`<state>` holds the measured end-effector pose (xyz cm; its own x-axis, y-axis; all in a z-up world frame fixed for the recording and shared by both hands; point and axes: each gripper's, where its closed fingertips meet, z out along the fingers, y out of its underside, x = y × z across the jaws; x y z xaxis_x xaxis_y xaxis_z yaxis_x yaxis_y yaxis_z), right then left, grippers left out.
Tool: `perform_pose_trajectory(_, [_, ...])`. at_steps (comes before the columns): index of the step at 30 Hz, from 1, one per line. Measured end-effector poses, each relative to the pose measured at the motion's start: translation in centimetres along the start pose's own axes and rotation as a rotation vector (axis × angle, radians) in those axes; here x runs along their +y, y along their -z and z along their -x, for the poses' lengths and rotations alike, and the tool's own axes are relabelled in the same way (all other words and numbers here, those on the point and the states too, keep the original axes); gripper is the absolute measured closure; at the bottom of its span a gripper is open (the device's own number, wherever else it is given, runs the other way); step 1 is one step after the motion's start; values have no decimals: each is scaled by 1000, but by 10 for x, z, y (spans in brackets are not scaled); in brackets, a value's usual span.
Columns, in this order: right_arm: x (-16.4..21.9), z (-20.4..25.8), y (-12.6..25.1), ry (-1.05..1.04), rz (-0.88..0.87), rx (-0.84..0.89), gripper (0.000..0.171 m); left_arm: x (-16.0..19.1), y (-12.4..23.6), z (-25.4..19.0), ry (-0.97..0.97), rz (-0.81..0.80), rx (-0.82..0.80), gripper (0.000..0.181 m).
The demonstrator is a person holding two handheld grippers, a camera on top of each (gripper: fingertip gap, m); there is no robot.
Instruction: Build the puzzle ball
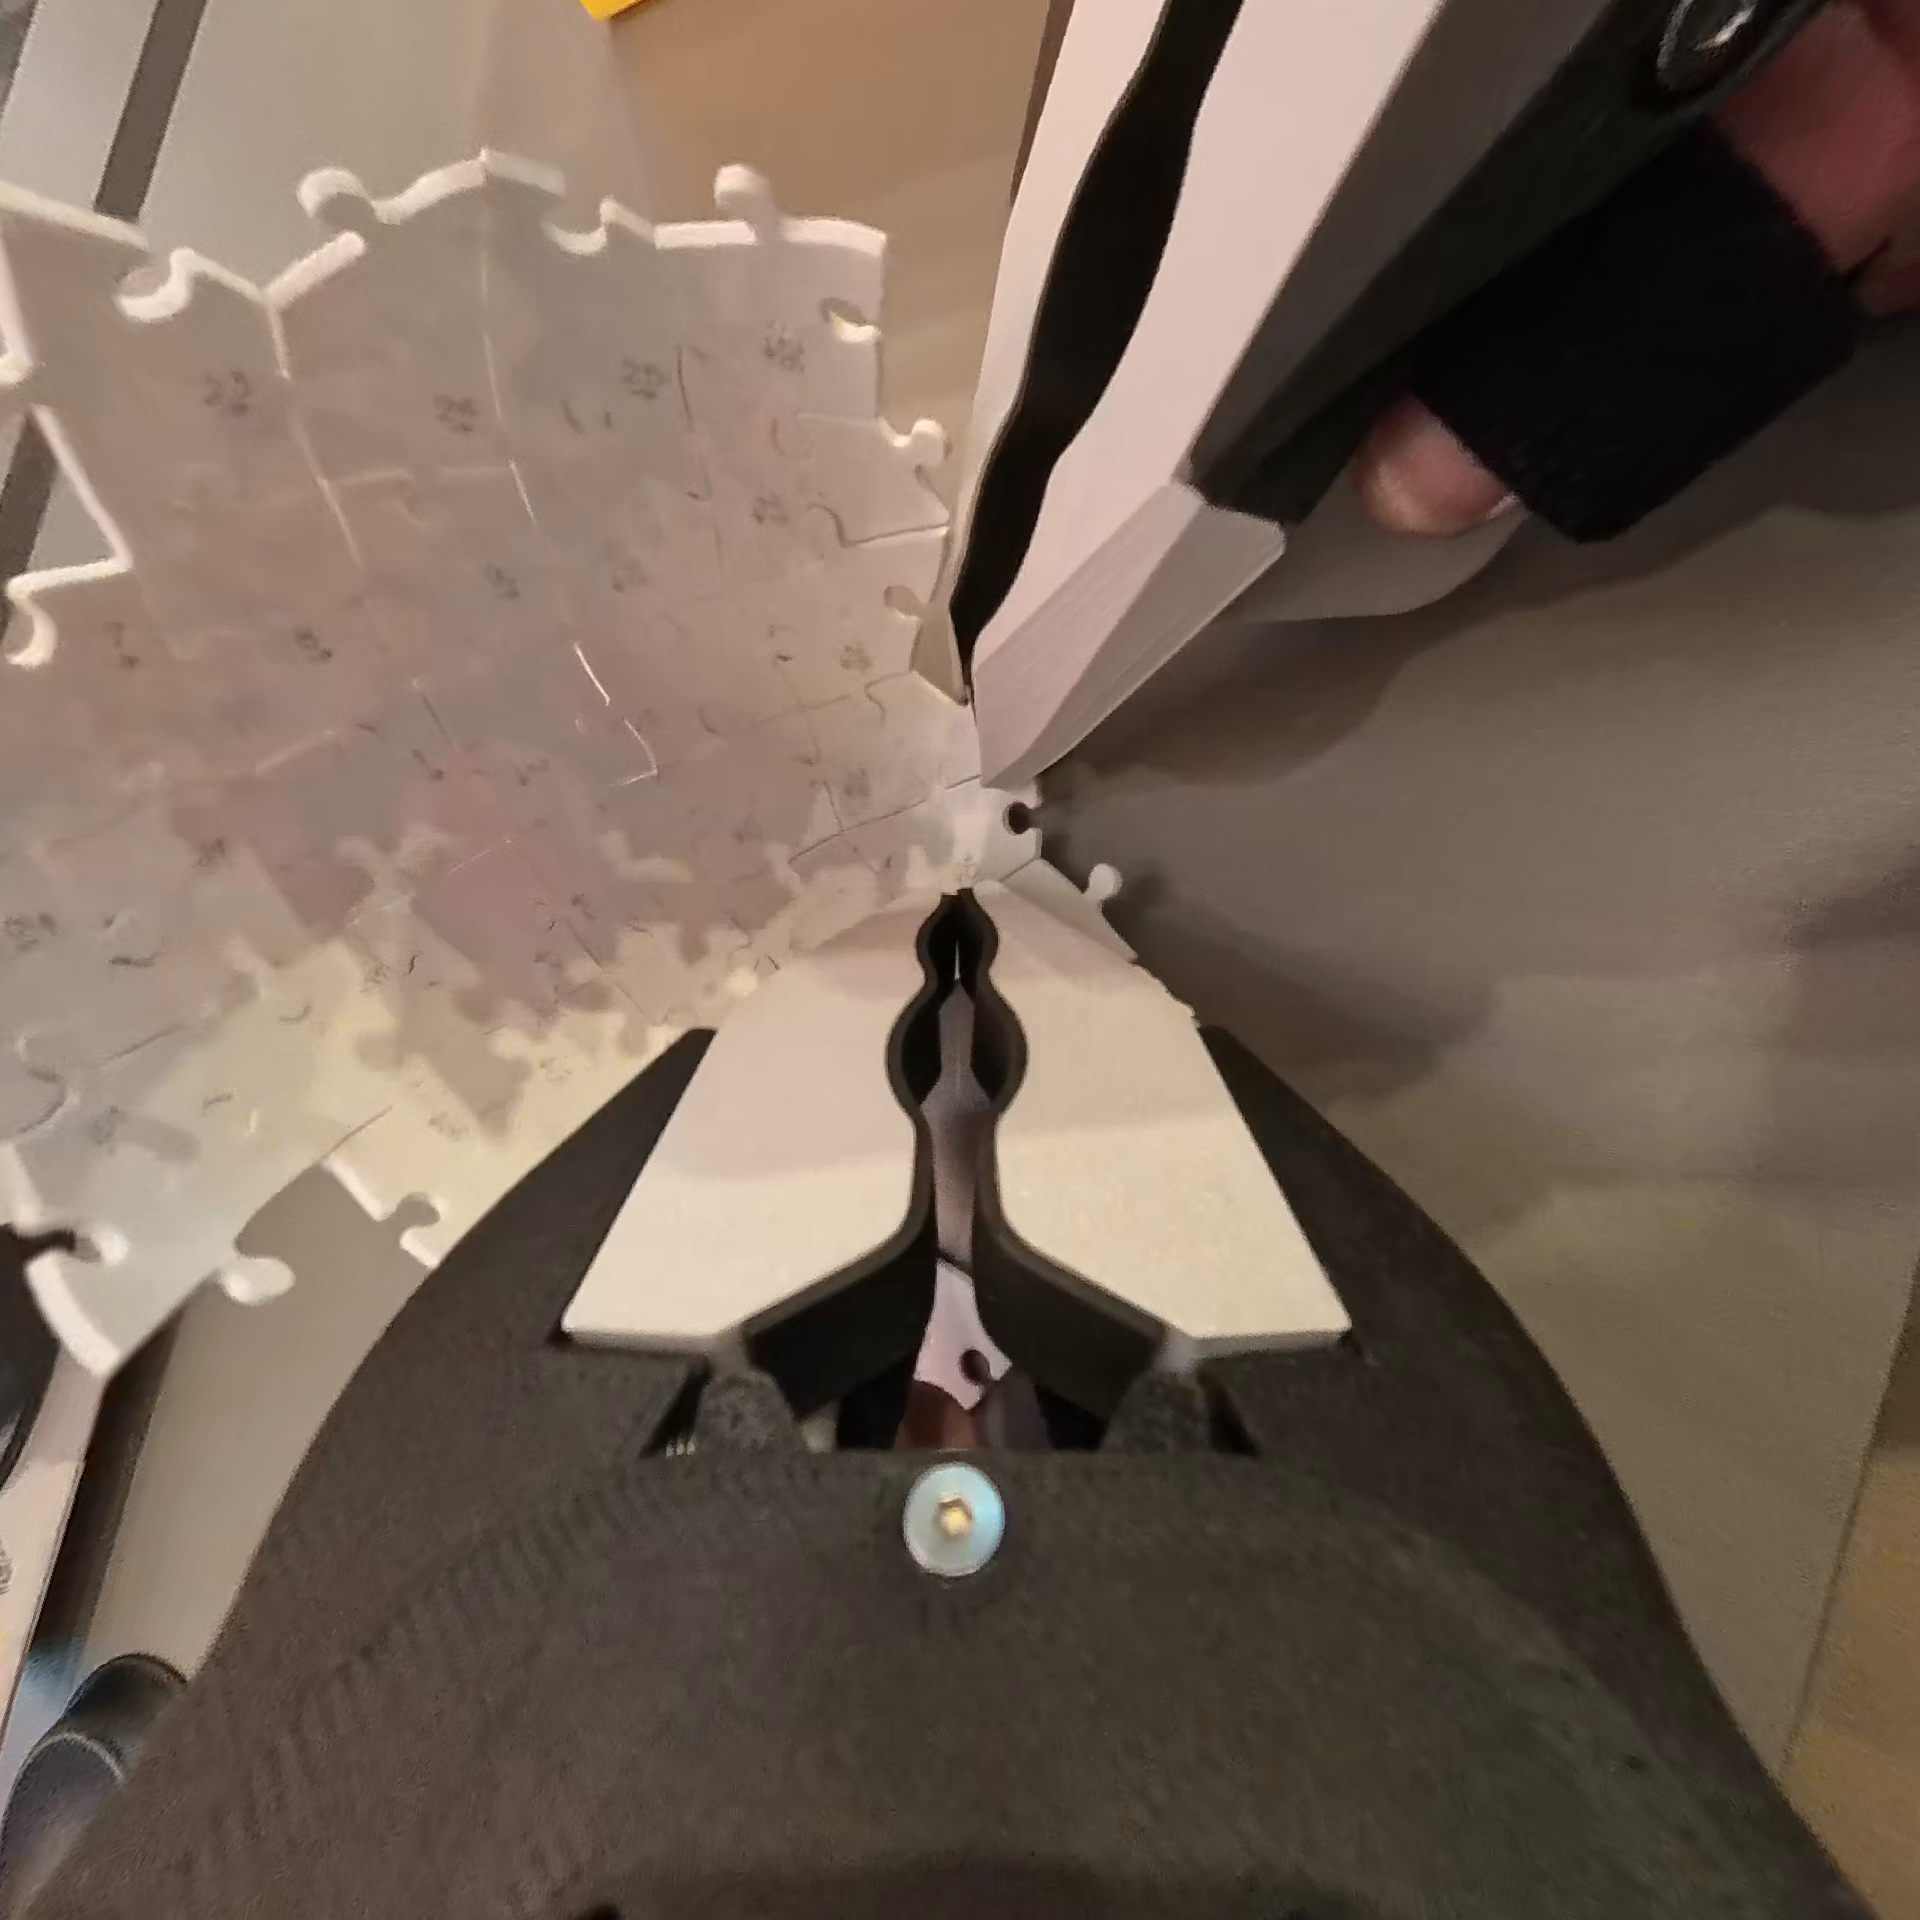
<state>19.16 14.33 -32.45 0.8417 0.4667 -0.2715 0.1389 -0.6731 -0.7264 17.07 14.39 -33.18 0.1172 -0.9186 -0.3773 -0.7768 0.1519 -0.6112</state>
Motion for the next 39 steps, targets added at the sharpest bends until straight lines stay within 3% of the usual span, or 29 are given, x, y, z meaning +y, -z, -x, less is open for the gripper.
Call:
perform_pose_trajectory(29, [0,2,10,-43,-35,-21,152,-6,12,9,85,-59,-1,181])
perform_pose_trajectory(39, [-1,12,25,136,-73,17,152,-16,31,23,101,-125,-12,181])
